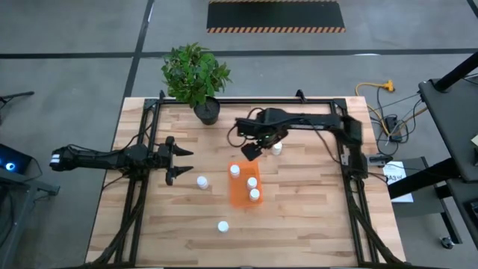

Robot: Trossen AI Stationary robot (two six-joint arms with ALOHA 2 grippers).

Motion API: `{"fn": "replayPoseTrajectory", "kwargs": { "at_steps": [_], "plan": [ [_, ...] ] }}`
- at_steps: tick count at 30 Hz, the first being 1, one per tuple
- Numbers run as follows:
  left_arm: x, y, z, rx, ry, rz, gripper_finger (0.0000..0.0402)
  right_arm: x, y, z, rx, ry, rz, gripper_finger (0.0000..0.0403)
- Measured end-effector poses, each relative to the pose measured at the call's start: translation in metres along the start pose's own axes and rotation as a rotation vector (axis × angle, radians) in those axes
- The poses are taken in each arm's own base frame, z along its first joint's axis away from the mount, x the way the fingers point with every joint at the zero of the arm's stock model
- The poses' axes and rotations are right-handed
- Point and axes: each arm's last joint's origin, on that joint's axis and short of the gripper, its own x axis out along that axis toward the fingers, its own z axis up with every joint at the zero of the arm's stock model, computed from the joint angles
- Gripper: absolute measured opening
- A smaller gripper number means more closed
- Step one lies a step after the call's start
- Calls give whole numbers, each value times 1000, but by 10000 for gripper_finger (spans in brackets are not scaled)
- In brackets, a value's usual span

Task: Pick and place pill bottles into a basket
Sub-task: Put the white pill bottle into the orange container

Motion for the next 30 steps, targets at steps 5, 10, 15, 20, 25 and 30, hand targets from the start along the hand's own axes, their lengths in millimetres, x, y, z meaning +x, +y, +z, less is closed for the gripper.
{"fn": "replayPoseTrajectory", "kwargs": {
  "at_steps": [5,10,15,20,25,30],
  "plan": [
    [0,0,0,3,-2,12,267,-2,-23,-20,97,-25,31,246],
    [0,0,0,2,-2,11,267,5,-43,-35,123,4,-4,254],
    [0,0,0,3,-3,11,267,16,-59,-36,100,26,-31,264],
    [0,0,0,3,-3,11,267,21,-64,-31,66,-6,2,270],
    [0,0,0,3,-2,10,267,21,-65,-26,37,-29,22,267],
    [0,0,0,3,-2,10,267,25,-66,-20,20,-53,42,266]
  ]
}}
